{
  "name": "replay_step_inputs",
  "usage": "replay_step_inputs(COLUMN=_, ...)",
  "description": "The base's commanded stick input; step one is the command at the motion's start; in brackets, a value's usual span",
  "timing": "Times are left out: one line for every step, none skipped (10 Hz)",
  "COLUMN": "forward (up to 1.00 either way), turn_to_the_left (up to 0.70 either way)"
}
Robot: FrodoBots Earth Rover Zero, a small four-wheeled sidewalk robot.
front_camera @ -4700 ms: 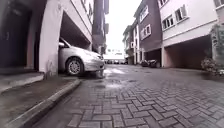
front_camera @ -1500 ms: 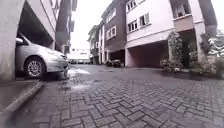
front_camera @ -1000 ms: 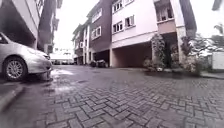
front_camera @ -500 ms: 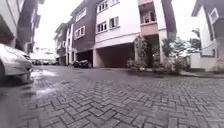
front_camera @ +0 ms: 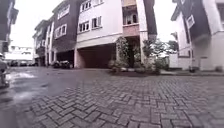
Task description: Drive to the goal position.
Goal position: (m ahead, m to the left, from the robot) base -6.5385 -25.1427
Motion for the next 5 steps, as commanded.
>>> replay_step_inputs(forward=0.00, turn_to_the_left=-0.70)
replay_step_inputs(forward=0.00, turn_to_the_left=-0.70)
replay_step_inputs(forward=0.00, turn_to_the_left=-0.70)
replay_step_inputs(forward=0.00, turn_to_the_left=-0.70)
replay_step_inputs(forward=0.00, turn_to_the_left=-0.70)
